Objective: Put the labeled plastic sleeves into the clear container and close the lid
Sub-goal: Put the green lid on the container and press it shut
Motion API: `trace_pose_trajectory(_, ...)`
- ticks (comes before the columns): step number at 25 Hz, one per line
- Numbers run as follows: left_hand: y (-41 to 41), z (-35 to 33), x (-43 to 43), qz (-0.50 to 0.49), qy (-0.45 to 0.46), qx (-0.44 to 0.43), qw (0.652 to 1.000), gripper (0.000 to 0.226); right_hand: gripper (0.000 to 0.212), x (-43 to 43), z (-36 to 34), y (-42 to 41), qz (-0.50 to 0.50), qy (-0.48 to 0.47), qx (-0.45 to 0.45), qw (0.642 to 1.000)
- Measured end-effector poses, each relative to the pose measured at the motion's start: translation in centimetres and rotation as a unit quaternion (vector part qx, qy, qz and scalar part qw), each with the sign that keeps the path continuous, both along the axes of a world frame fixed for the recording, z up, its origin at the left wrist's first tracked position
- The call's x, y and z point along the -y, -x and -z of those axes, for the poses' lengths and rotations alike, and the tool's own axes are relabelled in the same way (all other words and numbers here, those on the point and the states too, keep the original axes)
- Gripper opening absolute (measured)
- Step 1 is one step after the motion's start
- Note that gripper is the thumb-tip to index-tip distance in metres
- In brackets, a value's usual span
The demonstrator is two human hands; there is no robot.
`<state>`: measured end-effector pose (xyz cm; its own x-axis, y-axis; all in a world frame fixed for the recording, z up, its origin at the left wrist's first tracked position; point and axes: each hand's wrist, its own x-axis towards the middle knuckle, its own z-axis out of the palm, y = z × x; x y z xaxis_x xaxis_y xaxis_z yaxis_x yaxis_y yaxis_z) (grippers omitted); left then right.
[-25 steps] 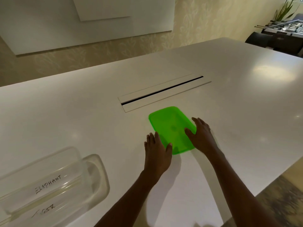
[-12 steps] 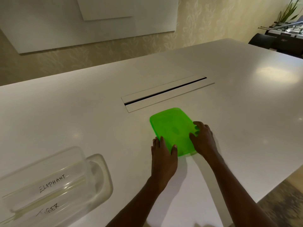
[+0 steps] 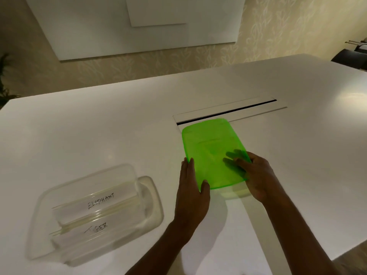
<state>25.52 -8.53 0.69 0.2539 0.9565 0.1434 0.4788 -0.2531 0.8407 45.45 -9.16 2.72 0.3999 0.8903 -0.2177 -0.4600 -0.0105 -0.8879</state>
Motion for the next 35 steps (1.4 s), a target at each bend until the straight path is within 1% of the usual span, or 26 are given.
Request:
trace_pose_trajectory(4, 4.0, -2.6, -1.0, -0.013, -0.024, 0.032, 0.999, 0.073, 0.032, -0.4, -2.6, 4.1, -0.049, -0.098, 0.045, 0.993)
trace_pose_trajectory(5, 5.3, -3.5, -1.6, -0.023, -0.024, 0.057, 0.998, 0.072, 0.033, -0.6, -3.2, 5.4, -0.049, -0.122, 0.077, 0.988)
trace_pose_trajectory(7, 7.7, -5.9, -2.7, -0.041, 0.014, 0.164, 0.986, 0.067, 0.032, -1.0, -4.2, 7.9, -0.032, -0.156, 0.183, 0.97)
trace_pose_trajectory(8, 9.1, -7.1, -3.4, -0.057, 0.046, 0.239, 0.968, 0.063, 0.033, -1.2, -4.6, 9.3, -0.018, -0.17, 0.252, 0.953)
trace_pose_trajectory(9, 10.7, -8.3, -4.3, -0.078, 0.081, 0.324, 0.939, 0.059, 0.035, -1.3, -4.9, 10.6, -0.008, -0.183, 0.321, 0.929)
trace_pose_trajectory(11, 14.3, -10.2, -5.8, -0.1, 0.167, 0.48, 0.855, 0.057, 0.043, -1.2, -5.3, 13.2, 0.005, -0.215, 0.437, 0.873)
trace_pose_trajectory(12, 16.3, -11.1, -6.3, -0.096, 0.203, 0.526, 0.82, 0.061, 0.049, -1.3, -5.3, 14.3, 0.007, -0.233, 0.484, 0.844)
trace_pose_trajectory(13, 18.3, -11.6, -6.7, -0.085, 0.231, 0.555, 0.795, 0.066, 0.051, -1.3, -5.2, 15.3, 0.005, -0.259, 0.525, 0.811)
trace_pose_trajectory(14, 20.3, -12.2, -6.9, -0.07, 0.253, 0.57, 0.778, 0.069, 0.052, -1.4, -4.9, 16.3, -0.003, -0.29, 0.558, 0.778)
trace_pose_trajectory(15, 22.1, -12.5, -7.0, -0.056, 0.274, 0.575, 0.769, 0.069, 0.049, -1.5, -4.8, 17.2, -0.018, -0.32, 0.588, 0.742)
trace_pose_trajectory(16, 23.7, -12.7, -7.0, -0.051, 0.292, 0.566, 0.769, 0.067, 0.043, -1.5, -4.7, 18.0, -0.033, -0.348, 0.623, 0.7)
trace_pose_trajectory(18, 26.4, -12.7, -6.9, -0.059, 0.316, 0.529, 0.785, 0.06, 0.036, -1.7, -4.7, 19.5, -0.051, -0.387, 0.692, 0.607)
trace_pose_trajectory(19, 27.6, -12.5, -6.9, -0.067, 0.319, 0.513, 0.794, 0.055, 0.036, -1.8, -4.7, 20.3, -0.059, -0.398, 0.713, 0.574)
trace_pose_trajectory(20, 28.5, -12.1, -6.9, -0.075, 0.318, 0.504, 0.8, 0.05, 0.036, -1.9, -4.6, 21.1, -0.065, -0.407, 0.723, 0.555)
trace_pose_trajectory(22, 30.3, -11.3, -6.9, -0.087, 0.298, 0.491, 0.814, 0.043, 0.037, -2.2, -4.5, 22.6, -0.094, -0.418, 0.727, 0.537)
trace_pose_trajectory(24, 32.0, -10.3, -7.0, -0.106, 0.264, 0.478, 0.831, 0.038, 0.044, -2.5, -4.5, 23.6, -0.167, -0.4, 0.737, 0.518)
trace_pose_trajectory(25, 32.9, -9.9, -7.1, -0.116, 0.249, 0.473, 0.837, 0.037, 0.053, -2.7, -4.4, 23.9, -0.201, -0.386, 0.732, 0.524)
trace_pose_trajectory(26, 33.7, -9.6, -7.1, -0.126, 0.238, 0.468, 0.841, 0.037, 0.059, -2.8, -4.3, 24.2, -0.218, -0.375, 0.714, 0.55)
trace_pose_trajectory(27, 34.4, -9.2, -7.1, -0.134, 0.23, 0.466, 0.844, 0.038, 0.058, -3.0, -4.2, 24.5, -0.211, -0.367, 0.681, 0.597)
trace_pose_trajectory(29, 35.6, -8.6, -7.0, -0.143, 0.221, 0.465, 0.845, 0.04, 0.046, -3.9, -4.0, 25.1, -0.136, -0.331, 0.598, 0.717)
trace_pose_trajectory(30, 36.1, -8.3, -7.0, -0.145, 0.219, 0.468, 0.844, 0.042, 0.042, -4.7, -4.0, 25.4, -0.098, -0.281, 0.554, 0.777)
trace_pose_trajectory(31, 36.4, -8.1, -7.0, -0.148, 0.217, 0.472, 0.842, 0.044, 0.04, -5.5, -4.3, 25.7, -0.084, -0.215, 0.503, 0.833)
trace_pose_trajectory(32, 36.7, -8.0, -7.0, -0.15, 0.215, 0.477, 0.839, 0.045, 0.039, -6.4, -4.7, 26.0, -0.092, -0.151, 0.442, 0.879)
trace_pose_trajectory(33, 36.8, -7.8, -7.1, -0.15, 0.215, 0.481, 0.837, 0.046, 0.038, -7.2, -5.0, 26.3, -0.112, -0.103, 0.38, 0.912)
trace_pose_trajectory(34, 36.8, -7.7, -7.1, -0.148, 0.215, 0.483, 0.836, 0.046, 0.036, -7.9, -5.2, 26.6, -0.129, -0.075, 0.327, 0.933)
trace_pose_trajectory(35, 36.8, -7.6, -7.1, -0.145, 0.215, 0.483, 0.836, 0.046, 0.034, -8.3, -5.3, 26.9, -0.134, -0.064, 0.289, 0.946)
